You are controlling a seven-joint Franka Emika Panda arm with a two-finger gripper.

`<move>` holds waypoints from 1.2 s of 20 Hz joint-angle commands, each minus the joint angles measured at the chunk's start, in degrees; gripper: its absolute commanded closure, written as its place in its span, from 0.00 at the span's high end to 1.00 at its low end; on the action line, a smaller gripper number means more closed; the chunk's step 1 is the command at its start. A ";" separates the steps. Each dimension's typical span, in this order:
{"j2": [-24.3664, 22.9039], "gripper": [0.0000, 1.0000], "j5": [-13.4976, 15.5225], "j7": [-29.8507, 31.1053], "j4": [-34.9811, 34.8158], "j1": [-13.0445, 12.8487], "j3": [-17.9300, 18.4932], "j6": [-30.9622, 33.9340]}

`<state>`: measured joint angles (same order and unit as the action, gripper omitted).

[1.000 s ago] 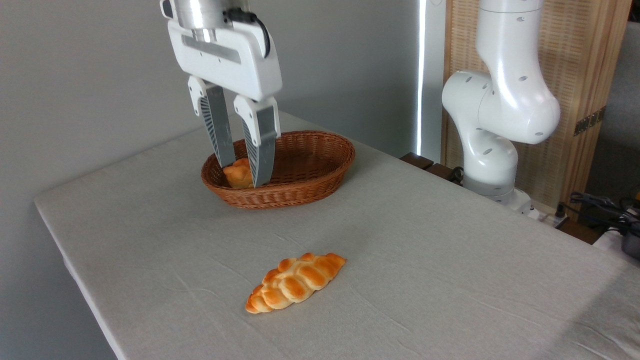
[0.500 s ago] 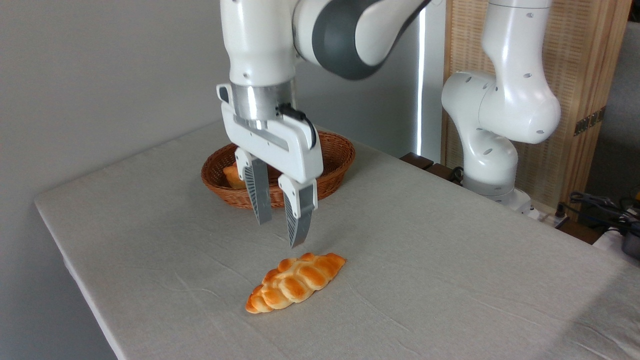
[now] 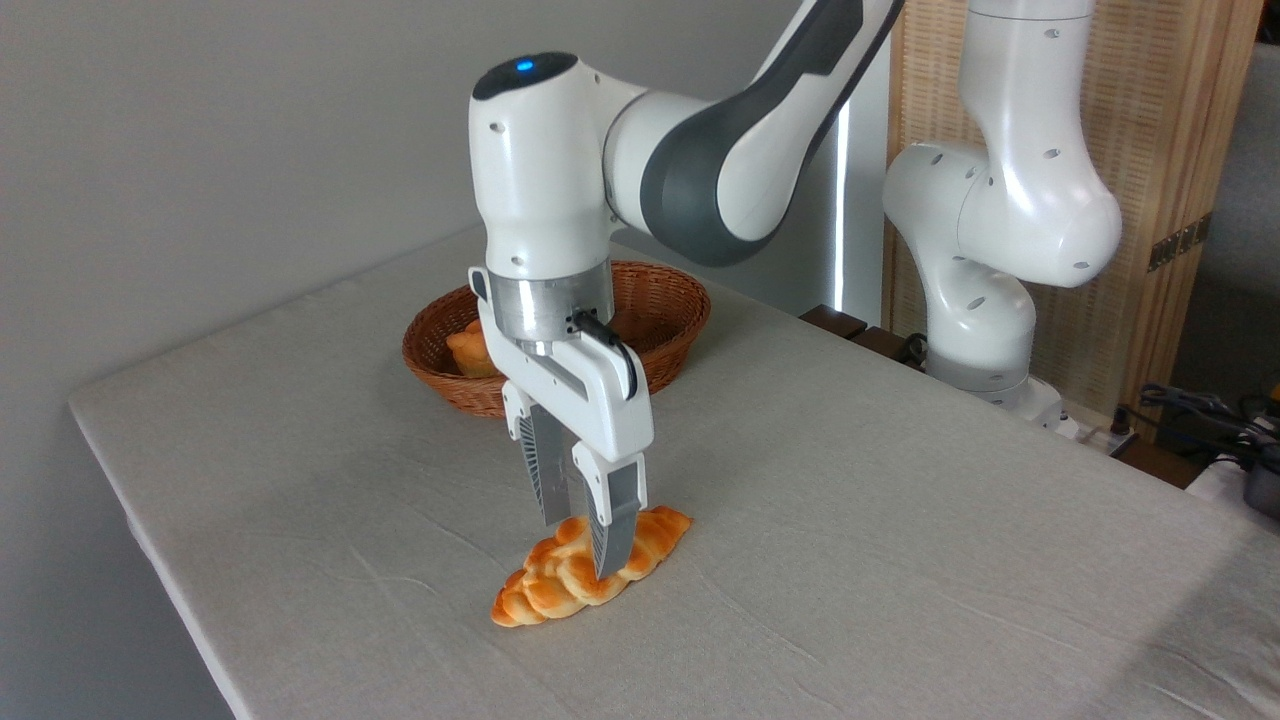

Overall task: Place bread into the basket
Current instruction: 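Lower the gripper onto the braided loaf and close on it, then lift the braided loaf and carry it over the wicker basket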

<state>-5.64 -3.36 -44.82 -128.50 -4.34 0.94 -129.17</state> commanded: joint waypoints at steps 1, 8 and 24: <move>0.63 1.00 -0.77 -1.15 -1.14 -0.06 0.38 -2.13; 1.78 0.22 -0.25 -1.24 -1.05 0.03 0.38 -4.42; 0.64 0.25 9.84 -1.24 16.76 -0.41 -1.63 21.90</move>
<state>-4.19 0.94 -44.85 -119.88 -4.43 0.79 -119.08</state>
